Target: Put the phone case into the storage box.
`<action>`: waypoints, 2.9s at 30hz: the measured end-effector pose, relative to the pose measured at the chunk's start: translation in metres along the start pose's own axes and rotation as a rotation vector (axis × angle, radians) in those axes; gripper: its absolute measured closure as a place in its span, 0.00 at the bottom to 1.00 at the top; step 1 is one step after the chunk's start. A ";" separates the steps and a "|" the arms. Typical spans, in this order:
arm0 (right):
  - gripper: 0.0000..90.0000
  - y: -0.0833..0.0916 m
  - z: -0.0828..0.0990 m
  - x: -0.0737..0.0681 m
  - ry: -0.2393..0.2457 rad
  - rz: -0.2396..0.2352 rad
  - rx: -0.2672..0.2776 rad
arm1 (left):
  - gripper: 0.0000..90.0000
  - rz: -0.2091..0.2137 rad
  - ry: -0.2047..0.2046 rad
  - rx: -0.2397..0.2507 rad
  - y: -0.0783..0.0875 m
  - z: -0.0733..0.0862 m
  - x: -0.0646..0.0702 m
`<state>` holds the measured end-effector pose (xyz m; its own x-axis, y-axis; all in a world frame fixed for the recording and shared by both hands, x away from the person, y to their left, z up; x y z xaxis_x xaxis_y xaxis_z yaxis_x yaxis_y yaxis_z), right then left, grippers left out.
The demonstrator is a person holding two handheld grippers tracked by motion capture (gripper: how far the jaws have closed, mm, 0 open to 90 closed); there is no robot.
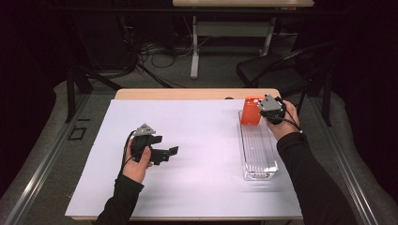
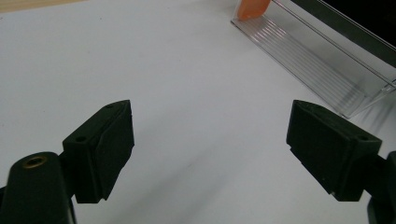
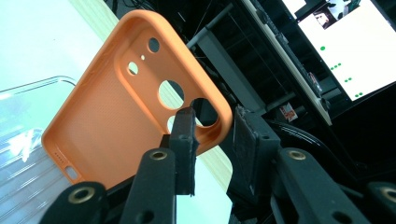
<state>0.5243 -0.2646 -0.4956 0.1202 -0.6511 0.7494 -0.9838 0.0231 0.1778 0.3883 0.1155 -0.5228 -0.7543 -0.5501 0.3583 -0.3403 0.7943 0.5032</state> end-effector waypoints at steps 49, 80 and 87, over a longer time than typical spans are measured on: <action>0.46 0.038 -0.018 0.007 -0.139 -0.029 -0.016 | 0.17 0.007 0.006 0.009 0.001 -0.003 0.000; 0.00 0.077 -0.048 -0.008 -0.464 -0.259 -0.123 | 0.17 0.015 0.008 0.031 0.007 -0.005 -0.002; 0.00 0.085 -0.055 -0.013 -0.473 -0.298 -0.111 | 0.17 0.017 0.017 0.039 0.011 -0.005 -0.003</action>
<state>0.4462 -0.2125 -0.4557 0.2926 -0.9098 0.2943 -0.8935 -0.1505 0.4232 0.3897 0.1248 -0.5140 -0.7507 -0.5405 0.3798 -0.3496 0.8129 0.4658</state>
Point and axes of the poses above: each handheld gripper's, and its own axes: y roughly backward along the jaws, z roughly out of its underside, x roughly to its right, the point moved 7 cm from there along -y, roughly forward along the jaws, and after that the axes turned 13 degrees about z, right-handed, at the moved point
